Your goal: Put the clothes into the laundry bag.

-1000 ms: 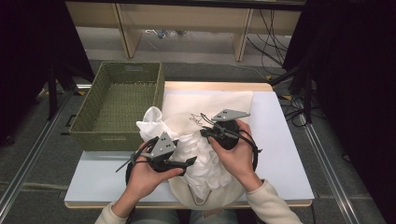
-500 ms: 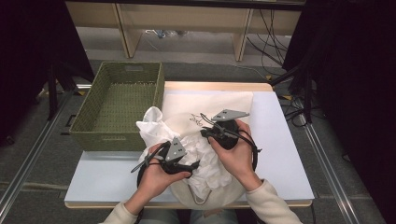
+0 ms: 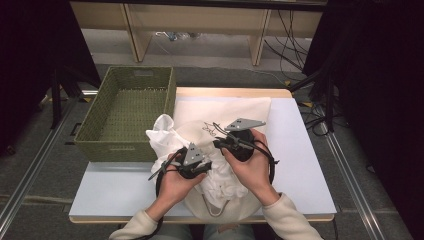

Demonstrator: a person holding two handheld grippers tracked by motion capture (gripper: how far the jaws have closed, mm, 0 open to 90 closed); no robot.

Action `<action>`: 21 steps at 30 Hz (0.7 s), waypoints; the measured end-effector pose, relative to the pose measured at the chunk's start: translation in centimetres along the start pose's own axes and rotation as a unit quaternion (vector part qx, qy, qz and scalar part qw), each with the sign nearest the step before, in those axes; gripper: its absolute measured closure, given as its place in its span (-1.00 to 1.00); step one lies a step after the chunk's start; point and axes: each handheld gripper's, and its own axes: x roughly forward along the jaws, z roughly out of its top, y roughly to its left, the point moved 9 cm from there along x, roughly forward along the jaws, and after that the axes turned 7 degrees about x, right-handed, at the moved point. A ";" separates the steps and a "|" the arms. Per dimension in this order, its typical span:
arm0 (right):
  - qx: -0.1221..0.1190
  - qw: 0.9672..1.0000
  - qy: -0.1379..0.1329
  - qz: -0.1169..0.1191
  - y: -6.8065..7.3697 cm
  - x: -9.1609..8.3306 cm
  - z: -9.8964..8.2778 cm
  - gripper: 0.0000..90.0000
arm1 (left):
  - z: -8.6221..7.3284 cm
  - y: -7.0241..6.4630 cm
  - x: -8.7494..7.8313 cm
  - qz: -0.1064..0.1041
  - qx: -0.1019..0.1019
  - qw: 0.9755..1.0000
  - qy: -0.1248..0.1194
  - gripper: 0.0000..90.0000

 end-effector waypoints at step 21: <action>-0.005 1.000 -0.007 -0.001 -0.3 -0.1 0.3 0.93 | 2.3 2.1 2.3 0.018 -0.010 0.999 -0.040 0.11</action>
